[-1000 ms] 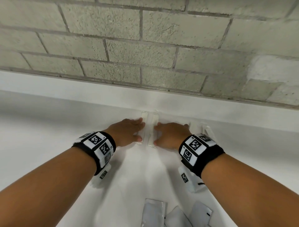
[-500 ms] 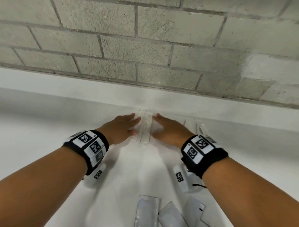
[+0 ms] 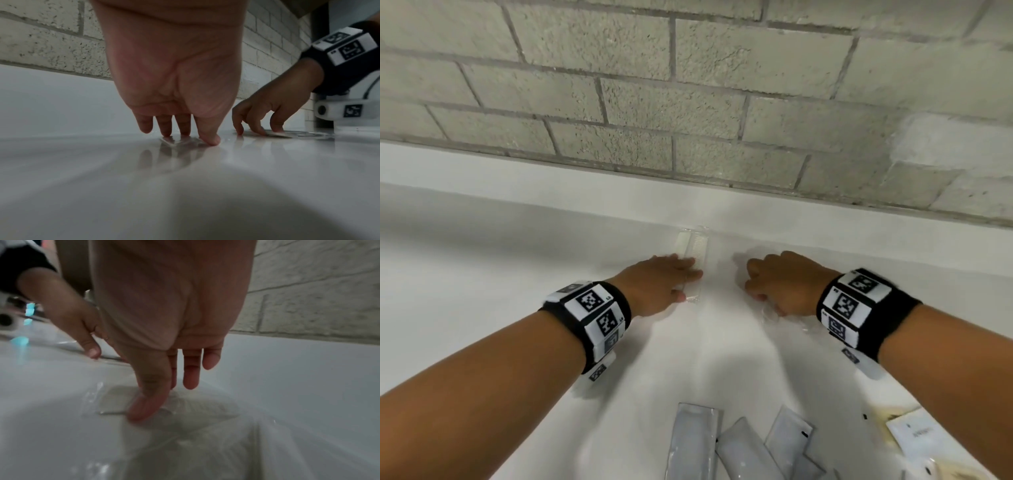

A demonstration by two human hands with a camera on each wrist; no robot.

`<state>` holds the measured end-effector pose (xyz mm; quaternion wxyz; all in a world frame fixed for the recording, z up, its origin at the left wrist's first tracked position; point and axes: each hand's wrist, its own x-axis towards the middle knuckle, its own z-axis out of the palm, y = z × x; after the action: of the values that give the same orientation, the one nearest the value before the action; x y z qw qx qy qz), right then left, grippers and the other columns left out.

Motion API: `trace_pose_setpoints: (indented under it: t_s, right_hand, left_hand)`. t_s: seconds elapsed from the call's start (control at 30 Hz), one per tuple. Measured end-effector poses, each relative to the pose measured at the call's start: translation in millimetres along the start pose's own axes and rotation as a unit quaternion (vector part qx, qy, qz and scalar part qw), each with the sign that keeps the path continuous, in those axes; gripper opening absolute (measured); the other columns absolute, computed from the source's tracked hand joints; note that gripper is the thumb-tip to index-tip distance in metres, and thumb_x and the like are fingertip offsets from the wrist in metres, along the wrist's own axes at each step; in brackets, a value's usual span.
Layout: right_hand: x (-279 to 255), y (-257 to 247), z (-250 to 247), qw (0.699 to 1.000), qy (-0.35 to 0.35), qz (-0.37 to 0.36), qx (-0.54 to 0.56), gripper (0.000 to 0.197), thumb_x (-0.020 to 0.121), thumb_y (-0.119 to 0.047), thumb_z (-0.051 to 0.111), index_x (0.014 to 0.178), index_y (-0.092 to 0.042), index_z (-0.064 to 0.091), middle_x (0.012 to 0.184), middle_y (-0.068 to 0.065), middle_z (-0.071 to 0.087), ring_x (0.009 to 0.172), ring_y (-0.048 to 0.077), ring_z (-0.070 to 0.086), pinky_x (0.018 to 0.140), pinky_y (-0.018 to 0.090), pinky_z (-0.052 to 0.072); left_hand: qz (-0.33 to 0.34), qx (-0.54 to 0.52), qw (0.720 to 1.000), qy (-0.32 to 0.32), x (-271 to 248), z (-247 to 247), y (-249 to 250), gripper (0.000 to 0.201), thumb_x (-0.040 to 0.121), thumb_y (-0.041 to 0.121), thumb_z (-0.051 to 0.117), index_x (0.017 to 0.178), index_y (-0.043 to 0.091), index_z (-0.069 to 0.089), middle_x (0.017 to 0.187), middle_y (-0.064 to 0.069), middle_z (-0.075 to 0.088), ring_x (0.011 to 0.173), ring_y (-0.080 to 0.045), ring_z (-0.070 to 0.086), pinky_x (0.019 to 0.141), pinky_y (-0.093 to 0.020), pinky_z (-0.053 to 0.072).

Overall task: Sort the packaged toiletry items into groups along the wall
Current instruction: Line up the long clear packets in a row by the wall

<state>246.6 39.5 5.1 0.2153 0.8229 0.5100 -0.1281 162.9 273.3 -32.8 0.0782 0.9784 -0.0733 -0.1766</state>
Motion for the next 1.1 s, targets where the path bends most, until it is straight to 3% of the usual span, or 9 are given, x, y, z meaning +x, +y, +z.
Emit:
trace_pose_setpoints:
  t_s: [0.13, 0.23, 0.3, 0.4, 0.5, 0.6, 0.8, 1.0, 1.1]
  right_hand:
    - [1.6, 0.2, -8.4, 0.997, 0.019, -0.066, -0.045, 0.019, 0.083, -0.018, 0.061, 0.102, -0.018, 0.059, 0.112, 0.003, 0.054, 0.096, 0.027, 0.056, 0.073, 0.032, 0.039]
    - [2.6, 1.0, -13.5, 0.979, 0.2, -0.028, 0.011, 0.03, 0.067, -0.009, 0.074, 0.093, -0.016, 0.061, 0.083, 0.005, 0.063, 0.061, 0.027, 0.062, 0.048, 0.029, 0.045]
    - [3.3, -9.1, -11.6, 0.967, 0.239, 0.017, 0.087, 0.024, 0.074, -0.009, 0.068, 0.094, -0.014, 0.057, 0.085, 0.007, 0.062, 0.063, 0.029, 0.063, 0.047, 0.028, 0.044]
    - [5.6, -26.1, 7.1, 0.979, 0.133, 0.036, 0.15, 0.022, 0.09, -0.016, 0.052, 0.111, -0.018, 0.058, 0.116, 0.0, 0.058, 0.101, 0.027, 0.061, 0.081, 0.039, 0.051]
    - [6.0, -27.1, 13.8, 0.962, 0.154, 0.083, 0.207, 0.04, 0.091, -0.013, 0.046, 0.127, -0.027, 0.057, 0.139, -0.009, 0.05, 0.125, 0.02, 0.051, 0.101, 0.036, 0.044]
    - [12.7, -28.8, 3.9, 0.949, 0.123, 0.14, 0.253, 0.047, 0.096, -0.029, 0.048, 0.142, -0.029, 0.043, 0.152, -0.009, 0.038, 0.139, 0.016, 0.037, 0.114, 0.032, 0.03]
    - [46.7, -37.8, -1.4, 0.962, 0.012, 0.172, 0.213, 0.058, 0.09, -0.047, 0.051, 0.142, -0.027, 0.039, 0.145, -0.004, 0.048, 0.125, 0.026, 0.051, 0.099, 0.04, 0.044]
    - [54.4, -37.8, -7.9, 0.963, -0.02, 0.184, 0.197, 0.063, 0.09, -0.05, 0.048, 0.147, -0.029, 0.032, 0.15, -0.005, 0.041, 0.13, 0.025, 0.046, 0.103, 0.042, 0.042]
    - [47.9, -38.3, -8.8, 0.96, -0.028, 0.179, 0.214, 0.063, 0.093, -0.046, 0.047, 0.15, -0.03, 0.025, 0.159, -0.012, 0.023, 0.139, 0.023, 0.036, 0.109, 0.042, 0.036]
  left_hand:
    - [-0.01, -0.019, 1.0, 0.003, -1.2, 2.7, 0.7, 0.057, 0.1, 0.035, 0.038, 0.151, 0.034, 0.012, 0.161, 0.01, 0.001, 0.149, -0.013, 0.001, 0.121, -0.032, 0.006]
    - [-0.023, -0.055, 0.997, 0.045, -1.8, 0.9, -0.9, 0.058, 0.101, 0.034, 0.036, 0.152, 0.031, 0.009, 0.161, 0.007, 0.001, 0.148, -0.012, 0.004, 0.12, -0.029, 0.007]
    - [-0.035, -0.069, 0.995, 0.061, -2.7, -2.0, -2.6, 0.057, 0.101, 0.034, 0.035, 0.152, 0.03, 0.01, 0.161, 0.007, 0.004, 0.148, -0.01, 0.006, 0.119, -0.026, 0.005]
    - [-0.03, -0.062, 0.996, 0.059, -3.0, -4.7, -2.4, 0.055, 0.101, 0.036, 0.035, 0.151, 0.033, 0.015, 0.161, 0.009, 0.008, 0.148, -0.008, 0.006, 0.118, -0.024, 0.002]
    - [-0.02, -0.059, 0.996, 0.069, -1.1, -3.0, -1.9, 0.052, 0.1, 0.038, 0.038, 0.15, 0.036, 0.022, 0.16, 0.012, 0.012, 0.148, -0.008, 0.008, 0.119, -0.025, 0.005]
    - [-0.008, -0.028, 0.999, 0.044, 1.5, -0.3, 0.8, 0.052, 0.1, 0.039, 0.036, 0.15, 0.033, 0.023, 0.161, 0.007, 0.011, 0.148, -0.012, 0.008, 0.12, -0.028, 0.006]
    - [-0.01, -0.008, 0.999, 0.045, 4.5, 0.5, 6.3, 0.05, 0.1, 0.034, 0.036, 0.149, 0.026, 0.027, 0.16, -0.001, 0.016, 0.148, -0.015, 0.012, 0.119, -0.028, 0.01]
    - [-0.034, -0.045, 0.997, 0.058, 2.4, -2.0, 9.4, 0.053, 0.099, 0.03, 0.039, 0.15, 0.025, 0.026, 0.161, -0.003, 0.015, 0.146, -0.019, 0.019, 0.116, -0.03, 0.018]
    - [-0.061, -0.033, 0.996, 0.06, -1.4, -10.4, 5.0, 0.054, 0.101, 0.018, 0.034, 0.152, 0.015, 0.018, 0.161, -0.005, 0.009, 0.148, -0.016, 0.012, 0.115, -0.024, 0.009]
